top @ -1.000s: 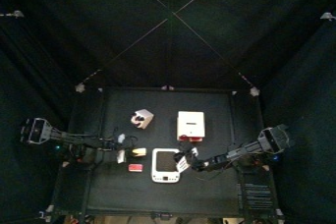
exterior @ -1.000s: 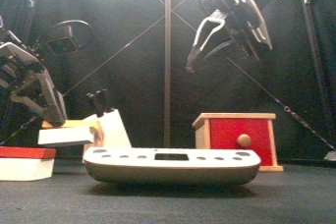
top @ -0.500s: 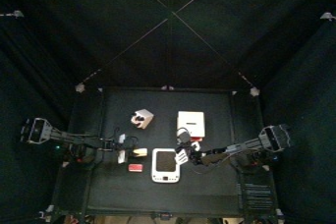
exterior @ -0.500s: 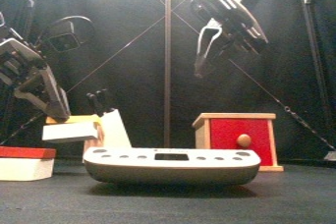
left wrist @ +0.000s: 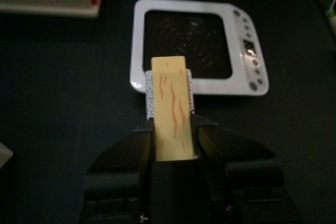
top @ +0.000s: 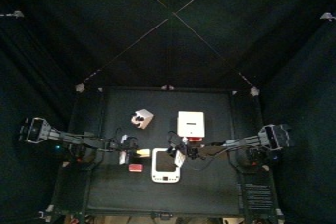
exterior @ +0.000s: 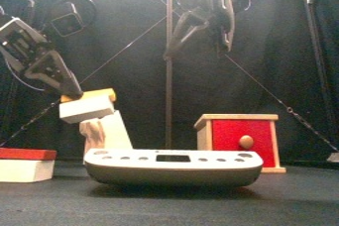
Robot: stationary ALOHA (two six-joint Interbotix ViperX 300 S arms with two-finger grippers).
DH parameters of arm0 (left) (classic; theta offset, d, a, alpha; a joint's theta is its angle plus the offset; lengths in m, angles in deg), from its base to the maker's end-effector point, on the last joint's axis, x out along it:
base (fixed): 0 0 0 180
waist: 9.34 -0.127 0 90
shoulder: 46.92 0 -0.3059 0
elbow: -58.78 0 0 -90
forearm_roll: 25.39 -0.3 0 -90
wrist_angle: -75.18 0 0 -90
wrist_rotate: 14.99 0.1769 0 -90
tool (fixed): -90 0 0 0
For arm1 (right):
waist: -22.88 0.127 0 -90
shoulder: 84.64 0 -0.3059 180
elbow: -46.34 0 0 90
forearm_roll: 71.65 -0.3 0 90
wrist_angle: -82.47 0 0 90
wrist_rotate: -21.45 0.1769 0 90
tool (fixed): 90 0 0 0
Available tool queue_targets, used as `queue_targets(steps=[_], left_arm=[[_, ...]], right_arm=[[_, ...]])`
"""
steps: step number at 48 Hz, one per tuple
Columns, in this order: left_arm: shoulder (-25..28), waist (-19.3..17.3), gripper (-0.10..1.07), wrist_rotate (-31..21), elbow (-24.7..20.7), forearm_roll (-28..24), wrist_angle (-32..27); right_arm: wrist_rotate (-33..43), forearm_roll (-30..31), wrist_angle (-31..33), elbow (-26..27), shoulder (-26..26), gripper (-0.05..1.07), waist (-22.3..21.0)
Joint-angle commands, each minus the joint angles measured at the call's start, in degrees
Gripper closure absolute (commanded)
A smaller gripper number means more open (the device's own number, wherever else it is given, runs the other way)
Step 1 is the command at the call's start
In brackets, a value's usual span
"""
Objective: Hand over egg sushi
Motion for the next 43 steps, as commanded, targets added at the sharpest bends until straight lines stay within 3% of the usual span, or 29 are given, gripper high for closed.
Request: queue_targets(steps=[1, 9, 24, 31, 43], left_arm=[[-1.8, 1.0, 0.65, 0.0, -1.1, -0.6, 2.5], [-4.5, 1.8, 0.65, 0.0, -0.9, -1.1, 7.2], [-5.4, 3.3, 0.65, -0.3, 0.4, -1.1, 13.8], [-5.4, 3.3, 0.65, -0.4, 0.6, -1.0, 14.2], [-4.7, 3.3, 0.65, -0.4, 0.1, -0.9, 14.4]], right_arm=[[-0.3, 3.7, -5.7, -0.4, -1.8, 0.79, -1.0], [0.3, 6.8, -11.2, -0.6, -1.3, 0.71, -1.1], [-0.4, 7.5, -11.7, 1.2, 0.4, 0.24, -1.3], [-0.6, 8.9, -11.7, 2.9, 2.1, 0.08, -1.3], [-0.6, 11.3, -11.1, 5.9, 3.5, 0.04, -2.2]])
